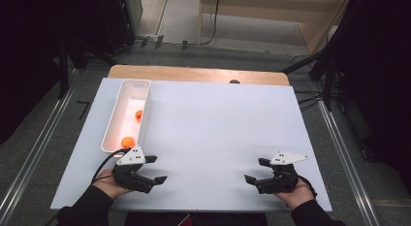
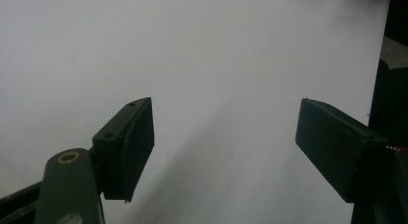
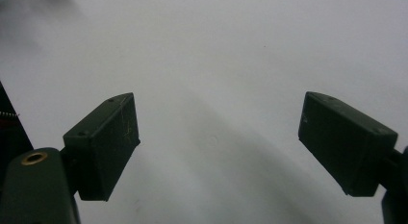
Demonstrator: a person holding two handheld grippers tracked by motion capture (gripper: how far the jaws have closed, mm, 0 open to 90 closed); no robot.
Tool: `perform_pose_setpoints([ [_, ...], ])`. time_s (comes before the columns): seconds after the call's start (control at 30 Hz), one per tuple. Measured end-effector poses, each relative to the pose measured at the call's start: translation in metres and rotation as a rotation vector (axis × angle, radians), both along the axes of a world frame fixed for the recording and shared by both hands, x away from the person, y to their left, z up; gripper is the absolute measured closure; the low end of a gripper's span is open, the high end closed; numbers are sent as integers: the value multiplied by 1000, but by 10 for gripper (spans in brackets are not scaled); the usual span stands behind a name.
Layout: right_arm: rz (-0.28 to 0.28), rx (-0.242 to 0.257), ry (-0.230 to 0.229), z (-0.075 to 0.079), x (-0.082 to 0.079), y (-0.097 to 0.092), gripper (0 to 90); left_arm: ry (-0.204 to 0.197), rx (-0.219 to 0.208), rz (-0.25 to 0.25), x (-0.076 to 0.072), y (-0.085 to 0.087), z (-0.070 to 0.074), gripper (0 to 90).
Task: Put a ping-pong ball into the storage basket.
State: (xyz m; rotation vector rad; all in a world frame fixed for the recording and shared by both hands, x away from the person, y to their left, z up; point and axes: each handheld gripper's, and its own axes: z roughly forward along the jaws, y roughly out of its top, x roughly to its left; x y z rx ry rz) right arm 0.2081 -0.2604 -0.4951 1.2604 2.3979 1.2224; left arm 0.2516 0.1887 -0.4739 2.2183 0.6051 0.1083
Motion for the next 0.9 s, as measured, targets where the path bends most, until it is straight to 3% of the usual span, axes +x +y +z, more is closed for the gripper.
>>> perform_pose_setpoints([
  [0.57,4,-1,9,-1,0,1,126,23,-6,-8,-1,3,-2,214],
  [0.9,1,-1,10,-1,0,1,126,15,6,-17,-1,3,-3,214],
])
